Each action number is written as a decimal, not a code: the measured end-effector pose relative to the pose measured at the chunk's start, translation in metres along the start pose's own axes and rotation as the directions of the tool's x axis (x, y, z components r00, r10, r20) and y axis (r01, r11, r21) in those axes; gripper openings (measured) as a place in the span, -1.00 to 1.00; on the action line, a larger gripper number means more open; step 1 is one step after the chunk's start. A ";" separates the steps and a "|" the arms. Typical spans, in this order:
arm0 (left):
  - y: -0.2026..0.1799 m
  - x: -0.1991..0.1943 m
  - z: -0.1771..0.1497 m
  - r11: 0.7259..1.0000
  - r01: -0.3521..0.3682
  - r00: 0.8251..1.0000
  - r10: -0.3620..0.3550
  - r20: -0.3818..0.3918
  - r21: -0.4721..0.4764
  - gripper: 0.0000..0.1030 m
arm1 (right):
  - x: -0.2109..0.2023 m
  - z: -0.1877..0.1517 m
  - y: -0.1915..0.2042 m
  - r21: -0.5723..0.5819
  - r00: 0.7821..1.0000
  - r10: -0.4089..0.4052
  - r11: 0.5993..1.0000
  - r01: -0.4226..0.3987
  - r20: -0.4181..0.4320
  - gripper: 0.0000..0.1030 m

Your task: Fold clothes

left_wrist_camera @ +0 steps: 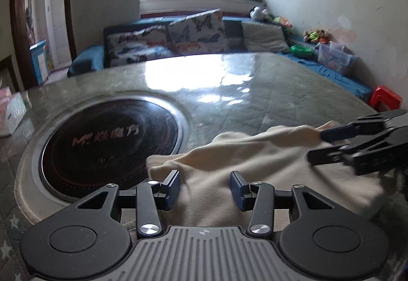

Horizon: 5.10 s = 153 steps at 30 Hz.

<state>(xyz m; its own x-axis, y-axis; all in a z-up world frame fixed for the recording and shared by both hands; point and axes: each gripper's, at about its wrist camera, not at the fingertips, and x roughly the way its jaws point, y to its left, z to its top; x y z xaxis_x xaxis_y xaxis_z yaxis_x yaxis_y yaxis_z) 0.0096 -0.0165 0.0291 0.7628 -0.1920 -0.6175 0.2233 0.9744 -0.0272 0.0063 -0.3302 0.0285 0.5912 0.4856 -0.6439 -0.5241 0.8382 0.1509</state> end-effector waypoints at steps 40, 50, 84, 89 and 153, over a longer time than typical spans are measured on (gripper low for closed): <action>0.038 -0.013 0.004 0.979 -0.166 0.986 0.165 -0.017 -0.116 0.80 | -0.014 -0.005 0.136 -0.431 0.994 0.110 0.897 -0.100 -0.002 0.39; 0.059 -0.030 -0.004 0.963 -0.188 0.982 0.188 -0.019 -0.191 0.97 | 0.000 -0.021 0.187 -0.568 0.990 0.134 0.813 -0.129 -0.032 0.38; 0.064 -0.016 -0.010 0.752 0.080 0.973 -0.201 -0.112 -0.654 0.36 | -0.031 -0.008 0.162 -0.387 0.974 0.223 0.901 -0.194 0.031 -0.75; 0.068 -0.012 -0.016 0.704 0.091 0.965 -0.238 -0.113 -0.705 -0.34 | -0.038 -0.012 0.158 -0.385 0.970 0.240 0.899 -0.210 0.032 -0.76; -0.075 0.009 0.061 0.903 0.210 0.957 -0.268 -0.108 -0.375 -0.69 | -0.144 -0.029 -0.075 0.197 0.909 -0.350 0.930 0.309 0.228 -0.80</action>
<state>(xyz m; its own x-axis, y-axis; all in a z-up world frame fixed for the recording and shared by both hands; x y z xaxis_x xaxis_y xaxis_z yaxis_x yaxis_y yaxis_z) 0.0370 -0.0982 0.0740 0.6049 -0.4321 -0.6688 0.1345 0.8833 -0.4491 -0.0575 -0.4703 0.0882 0.8604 0.2042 -0.4669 -0.1839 0.9789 0.0893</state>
